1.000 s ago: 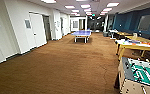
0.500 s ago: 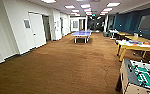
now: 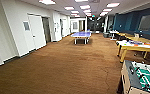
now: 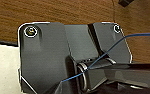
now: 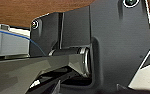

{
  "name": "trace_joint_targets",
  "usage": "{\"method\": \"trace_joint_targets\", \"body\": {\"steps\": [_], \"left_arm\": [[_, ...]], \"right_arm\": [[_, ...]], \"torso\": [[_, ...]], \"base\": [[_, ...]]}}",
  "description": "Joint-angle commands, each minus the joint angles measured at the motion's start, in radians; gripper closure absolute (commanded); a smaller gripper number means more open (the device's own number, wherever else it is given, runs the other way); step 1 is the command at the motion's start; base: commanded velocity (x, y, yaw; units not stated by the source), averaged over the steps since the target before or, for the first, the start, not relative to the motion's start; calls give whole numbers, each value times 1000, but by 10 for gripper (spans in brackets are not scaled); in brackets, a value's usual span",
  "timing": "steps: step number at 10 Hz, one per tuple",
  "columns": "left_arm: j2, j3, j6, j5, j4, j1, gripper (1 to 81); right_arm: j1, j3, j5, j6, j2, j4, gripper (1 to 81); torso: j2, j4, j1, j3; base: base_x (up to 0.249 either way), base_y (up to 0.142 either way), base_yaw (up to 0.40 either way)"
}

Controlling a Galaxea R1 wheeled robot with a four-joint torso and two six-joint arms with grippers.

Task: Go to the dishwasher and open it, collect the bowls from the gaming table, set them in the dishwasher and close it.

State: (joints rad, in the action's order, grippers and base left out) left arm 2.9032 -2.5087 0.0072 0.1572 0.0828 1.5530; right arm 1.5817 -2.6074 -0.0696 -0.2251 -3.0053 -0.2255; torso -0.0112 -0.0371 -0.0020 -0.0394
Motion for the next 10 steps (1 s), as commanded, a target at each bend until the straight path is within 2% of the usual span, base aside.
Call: {"method": "trace_joint_targets", "body": {"steps": [1, 10], "left_arm": [[-10, 4, 8, -41, 12, -52, 10], [-14, 4, 8, -41, 6, -49, 10]], "right_arm": [[-50, 14, 45, 1, -5, -12, 10], [-44, 14, 39, 1, -5, -15, 10]], "torso": [[0, 0, 2, 0], [0, 0, 2, 0]], "base": [[108, -61, 0], [110, -71, 0]]}}
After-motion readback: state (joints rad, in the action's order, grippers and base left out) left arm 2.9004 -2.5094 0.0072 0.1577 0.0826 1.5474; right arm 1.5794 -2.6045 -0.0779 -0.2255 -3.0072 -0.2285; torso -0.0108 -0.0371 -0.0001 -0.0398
